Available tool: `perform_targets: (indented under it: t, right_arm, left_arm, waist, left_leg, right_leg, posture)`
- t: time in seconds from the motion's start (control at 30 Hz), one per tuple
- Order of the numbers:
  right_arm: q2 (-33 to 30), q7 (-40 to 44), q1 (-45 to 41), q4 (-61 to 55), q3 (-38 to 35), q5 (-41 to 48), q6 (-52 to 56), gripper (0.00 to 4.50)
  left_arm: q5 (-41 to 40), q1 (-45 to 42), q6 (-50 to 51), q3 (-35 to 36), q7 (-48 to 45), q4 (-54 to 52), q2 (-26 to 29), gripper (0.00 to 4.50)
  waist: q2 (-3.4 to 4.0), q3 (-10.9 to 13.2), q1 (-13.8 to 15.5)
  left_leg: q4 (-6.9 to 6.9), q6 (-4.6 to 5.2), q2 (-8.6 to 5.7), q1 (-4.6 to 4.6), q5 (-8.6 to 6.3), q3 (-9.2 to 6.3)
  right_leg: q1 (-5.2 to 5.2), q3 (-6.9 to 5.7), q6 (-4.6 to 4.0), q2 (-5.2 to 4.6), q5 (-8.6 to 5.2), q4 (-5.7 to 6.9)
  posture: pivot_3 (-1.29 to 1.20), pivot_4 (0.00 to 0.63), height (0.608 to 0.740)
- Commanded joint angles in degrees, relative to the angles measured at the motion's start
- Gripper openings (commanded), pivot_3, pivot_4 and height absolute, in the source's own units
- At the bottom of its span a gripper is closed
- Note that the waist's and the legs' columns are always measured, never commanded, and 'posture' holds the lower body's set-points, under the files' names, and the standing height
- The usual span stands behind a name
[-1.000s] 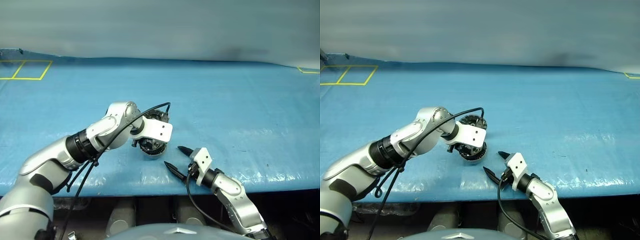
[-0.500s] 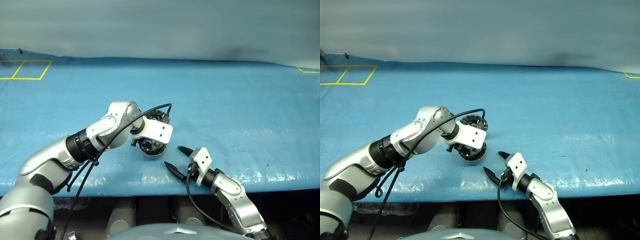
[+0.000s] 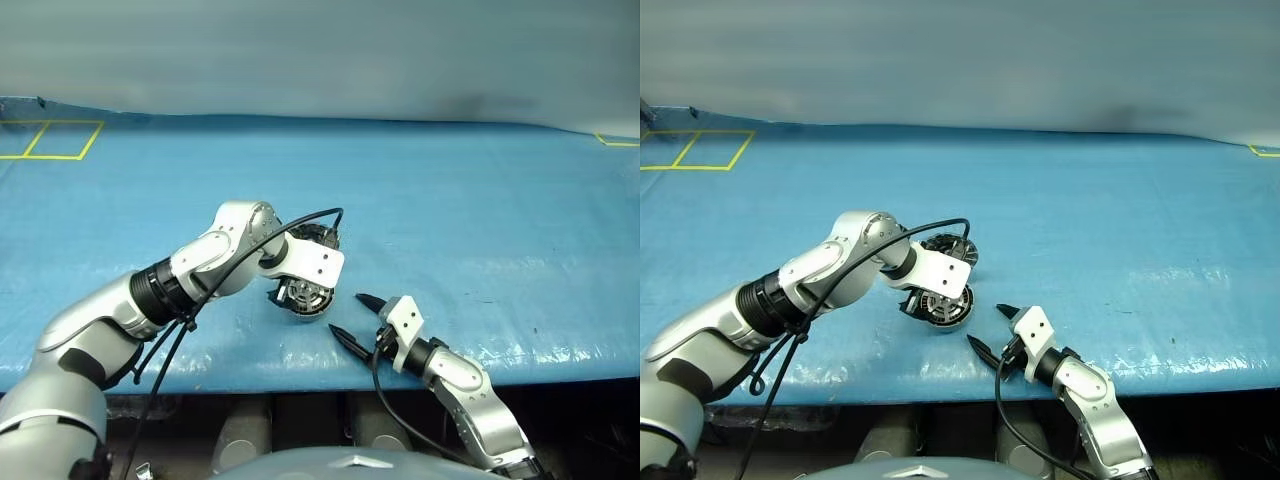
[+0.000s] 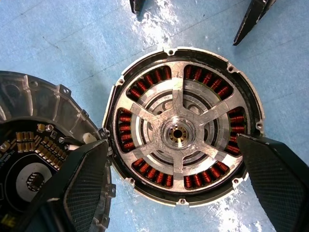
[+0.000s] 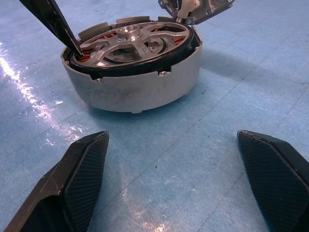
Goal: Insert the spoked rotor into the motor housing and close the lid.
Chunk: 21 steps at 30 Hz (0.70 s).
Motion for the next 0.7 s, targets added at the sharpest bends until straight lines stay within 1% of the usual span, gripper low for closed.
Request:
perform_targets:
  t: [0.03, 0.2, 0.33, 0.43, 0.57, 0.7]
  right_arm:
    - [-0.31, 0.20, -0.02, -1.21, -0.04, 0.28, -0.03, 4.50]
    - [-0.45, 0.19, 0.07, -1.55, -0.21, 0.38, 0.20, 4.50]
    - [-0.59, 0.09, 0.36, -1.93, -0.33, 0.43, 0.28, 4.50]
    - [-0.70, -0.05, 0.62, -2.37, -0.40, 0.54, 0.37, 4.50]
    - [-0.90, -0.07, 0.89, -2.68, -0.52, 0.65, 0.42, 4.50]
    - [-1.12, 0.01, 1.07, -2.95, -0.51, 0.71, 0.74, 4.50]
  left_arm:
    - [-0.53, -0.36, 0.67, 3.83, 0.33, -1.13, -0.32, 4.46]
    - [-4.47, 0.61, 2.65, 8.24, -1.33, -4.93, 0.88, 4.46]
    - [-8.19, 3.34, 5.92, 13.07, -1.02, -10.16, 2.85, 4.46]
    - [-12.59, 6.42, 8.74, 18.33, -0.67, -14.59, 4.68, 4.46]
    - [-18.96, 15.79, 11.78, 25.92, 2.94, -20.08, 5.03, 4.46]
    - [-20.09, 27.82, 8.05, 30.73, 11.50, -22.09, 3.05, 4.46]
  waist:
    - [0.00, 0.00, 0.00]
    - [0.00, 0.00, -0.01]
    - [0.01, 0.01, -0.05]
    - [0.02, 0.01, -0.06]
    - [0.03, 0.01, -0.08]
    - [0.02, 0.01, 0.02]
  left_leg:
    - [0.00, 0.00, 0.00, 0.00, 0.00, 0.00]
    - [0.00, 0.00, 0.00, 0.00, 0.00, 0.00]
    - [-0.02, 0.00, 0.01, 0.01, 0.00, 0.00]
    - [-0.02, 0.00, 0.01, 0.01, 0.00, -0.01]
    - [-0.05, 0.00, 0.01, 0.02, 0.00, -0.01]
    - [-0.05, 0.00, 0.01, 0.05, 0.00, 0.01]
  right_leg:
    - [0.00, 0.00, 0.00, 0.00, 0.00, 0.00]
    - [0.00, 0.00, 0.00, 0.00, 0.00, 0.00]
    - [-0.01, 0.00, 0.00, 0.00, 0.00, -0.01]
    - [0.00, -0.01, -0.01, 0.00, -0.01, -0.01]
    - [0.00, -0.01, -0.02, -0.04, -0.01, -0.04]
    - [0.03, -0.01, -0.02, -0.07, -0.01, -0.03]
  posture:
    - [0.00, 0.150, 0.740]
    - [0.00, 0.150, 0.740]
    - [0.00, 0.150, 0.740]
    - [0.00, 0.150, 0.740]
    - [0.00, 0.150, 0.740]
    - [0.00, 0.150, 0.740]
